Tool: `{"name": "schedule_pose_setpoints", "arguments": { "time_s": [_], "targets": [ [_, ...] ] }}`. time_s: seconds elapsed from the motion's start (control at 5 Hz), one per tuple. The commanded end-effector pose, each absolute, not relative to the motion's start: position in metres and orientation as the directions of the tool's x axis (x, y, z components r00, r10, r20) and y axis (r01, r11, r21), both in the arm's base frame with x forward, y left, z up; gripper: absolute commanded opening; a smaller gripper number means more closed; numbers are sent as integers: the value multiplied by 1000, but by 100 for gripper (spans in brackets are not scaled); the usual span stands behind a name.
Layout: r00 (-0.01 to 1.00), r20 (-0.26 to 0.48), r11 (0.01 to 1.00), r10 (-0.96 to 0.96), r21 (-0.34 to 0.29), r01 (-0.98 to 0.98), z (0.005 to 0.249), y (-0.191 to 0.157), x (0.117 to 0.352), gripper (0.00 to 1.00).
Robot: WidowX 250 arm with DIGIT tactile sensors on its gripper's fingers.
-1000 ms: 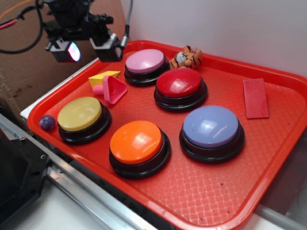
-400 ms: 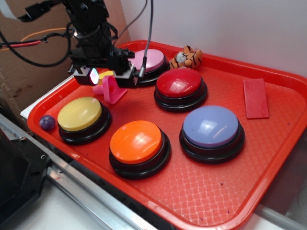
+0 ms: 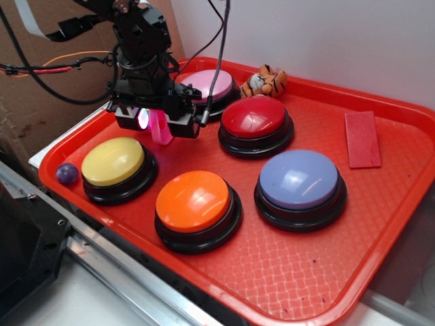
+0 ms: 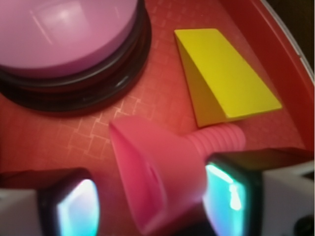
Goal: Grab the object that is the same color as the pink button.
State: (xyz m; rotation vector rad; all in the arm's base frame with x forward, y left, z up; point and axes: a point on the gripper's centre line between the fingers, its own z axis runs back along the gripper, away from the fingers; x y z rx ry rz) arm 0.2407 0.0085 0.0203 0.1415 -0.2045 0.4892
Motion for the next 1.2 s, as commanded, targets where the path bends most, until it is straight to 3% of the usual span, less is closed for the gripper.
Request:
{"name": "schedule_pose_setpoints", "arguments": {
  "time_s": [0.0,0.4,0.6,0.8,1.0],
  "targets": [
    [829,276,846,486,88,-526,31,11,250,0],
    [838,271,847,474,121,-518,50,13,247,0],
    [846,281,863,454,96,-495,75,9,243,0],
    [855,274,884,440,36,-467,109,5,239,0],
    [906,180,923,384,-51,-381,146,-4,239,0]
  ]
}}
